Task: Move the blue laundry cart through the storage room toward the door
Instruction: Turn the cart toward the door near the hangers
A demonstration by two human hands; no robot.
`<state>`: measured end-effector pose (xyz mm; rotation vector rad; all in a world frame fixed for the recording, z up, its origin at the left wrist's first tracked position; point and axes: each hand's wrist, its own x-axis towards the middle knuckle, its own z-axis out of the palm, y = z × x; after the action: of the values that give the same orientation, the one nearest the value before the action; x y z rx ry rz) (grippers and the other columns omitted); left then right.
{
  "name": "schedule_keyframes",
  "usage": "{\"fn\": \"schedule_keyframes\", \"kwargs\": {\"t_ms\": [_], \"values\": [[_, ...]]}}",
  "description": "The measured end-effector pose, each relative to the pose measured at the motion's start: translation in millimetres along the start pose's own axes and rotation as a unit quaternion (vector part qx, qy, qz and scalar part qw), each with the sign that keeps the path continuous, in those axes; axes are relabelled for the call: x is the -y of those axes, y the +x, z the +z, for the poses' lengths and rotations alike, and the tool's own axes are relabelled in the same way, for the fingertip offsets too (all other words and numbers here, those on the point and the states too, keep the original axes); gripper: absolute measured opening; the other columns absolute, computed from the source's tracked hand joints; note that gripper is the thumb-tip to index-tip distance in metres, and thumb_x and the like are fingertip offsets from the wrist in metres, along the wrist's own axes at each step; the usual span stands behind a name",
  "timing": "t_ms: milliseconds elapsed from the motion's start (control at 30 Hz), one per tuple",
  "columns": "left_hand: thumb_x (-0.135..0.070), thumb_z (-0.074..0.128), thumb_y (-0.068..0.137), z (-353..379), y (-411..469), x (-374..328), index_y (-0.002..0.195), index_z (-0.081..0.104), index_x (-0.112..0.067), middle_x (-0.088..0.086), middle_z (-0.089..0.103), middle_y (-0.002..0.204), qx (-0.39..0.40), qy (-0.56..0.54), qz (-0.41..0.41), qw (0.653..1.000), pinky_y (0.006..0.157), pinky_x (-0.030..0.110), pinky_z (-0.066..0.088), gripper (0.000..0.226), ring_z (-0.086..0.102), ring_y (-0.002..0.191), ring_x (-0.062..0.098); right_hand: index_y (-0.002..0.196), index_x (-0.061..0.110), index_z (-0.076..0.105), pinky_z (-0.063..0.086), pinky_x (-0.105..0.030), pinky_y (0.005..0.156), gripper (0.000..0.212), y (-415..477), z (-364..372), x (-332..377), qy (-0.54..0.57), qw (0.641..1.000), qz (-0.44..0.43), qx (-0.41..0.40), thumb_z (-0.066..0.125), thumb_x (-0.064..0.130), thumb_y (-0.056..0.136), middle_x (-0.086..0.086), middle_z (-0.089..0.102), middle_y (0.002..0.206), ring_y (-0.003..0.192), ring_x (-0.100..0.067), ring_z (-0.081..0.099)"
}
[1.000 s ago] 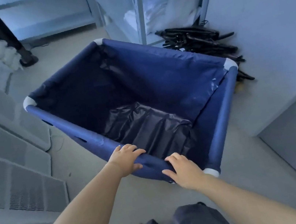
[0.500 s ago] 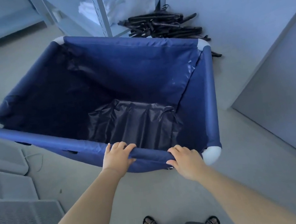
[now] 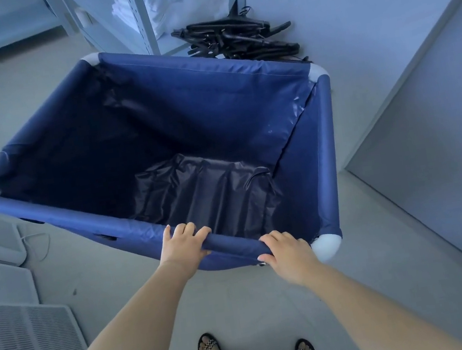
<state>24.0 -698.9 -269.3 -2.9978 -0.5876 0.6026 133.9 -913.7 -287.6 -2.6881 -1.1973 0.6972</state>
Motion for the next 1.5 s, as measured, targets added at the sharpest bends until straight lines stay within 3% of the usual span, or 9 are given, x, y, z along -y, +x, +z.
{"fn": "schedule_keyframes", "kwargs": {"t_ms": [433,567,733,1033,1300,1500], "values": [[-0.053,0.04,0.093,-12.0,-15.1,-124.6,0.135,0.033,-0.036,-0.005,0.044,0.127,0.024,-0.06,0.104,0.992,0.115,0.038,0.019,0.046,0.041,0.122,0.018,0.127,0.025,0.042,0.043,-0.035,0.086,0.039,-97.1,-10.1,-122.0,-0.02,1.0,-0.017,-0.015,0.033,0.049,0.097,0.007,0.048,0.126,0.109,-0.019,0.048],[-0.052,0.04,0.093,-12.5,-19.2,-168.0,0.136,0.032,-0.036,-0.004,0.043,0.129,0.024,-0.074,0.113,0.99,0.115,0.04,0.017,0.046,0.039,0.124,0.019,0.129,0.029,0.041,0.042,-0.036,0.088,0.04,-123.5,-15.2,-154.8,-0.006,1.0,0.019,-0.018,0.034,0.05,0.096,0.008,0.049,0.127,0.11,-0.019,0.049],[-0.047,0.039,0.095,-13.5,-18.4,-198.7,0.137,0.031,-0.036,-0.008,0.046,0.132,-0.003,-0.09,0.162,0.983,0.112,0.032,0.022,0.044,0.042,0.125,0.016,0.13,0.03,0.039,0.033,-0.042,0.096,0.048,-142.4,-16.4,-177.1,-0.006,0.996,0.089,-0.009,0.033,0.059,0.092,0.009,0.046,0.13,0.116,-0.02,0.045],[-0.041,0.039,0.097,-11.2,-22.7,-153.8,0.14,0.028,-0.04,-0.012,0.042,0.138,-0.011,-0.114,0.13,0.985,0.117,0.036,0.017,0.044,0.035,0.132,0.012,0.137,0.025,0.032,0.025,-0.045,0.106,0.053,-125.7,-7.0,-128.6,0.002,0.995,0.087,-0.044,0.034,0.055,0.094,0.004,0.043,0.134,0.122,-0.022,0.041],[-0.042,0.037,0.098,-16.0,-24.5,-82.2,0.146,0.018,-0.037,-0.006,0.033,0.148,0.039,-0.085,0.084,0.992,0.119,0.045,0.016,0.052,0.024,0.14,0.016,0.14,0.018,0.029,0.019,-0.049,0.112,0.051,-99.1,-4.9,-75.8,0.007,0.993,0.112,-0.033,0.029,0.046,0.098,-0.001,0.041,0.137,0.125,-0.024,0.039],[-0.038,0.041,0.097,-14.3,-24.1,-34.6,0.146,0.017,-0.037,-0.006,0.029,0.15,0.048,-0.096,0.104,0.989,0.119,0.048,0.015,0.054,0.023,0.142,0.016,0.141,0.018,0.027,0.013,-0.054,0.113,0.053,-71.7,7.7,-24.3,0.0,0.989,0.14,-0.048,0.03,0.048,0.098,-0.002,0.039,0.137,0.126,-0.025,0.036]]}}
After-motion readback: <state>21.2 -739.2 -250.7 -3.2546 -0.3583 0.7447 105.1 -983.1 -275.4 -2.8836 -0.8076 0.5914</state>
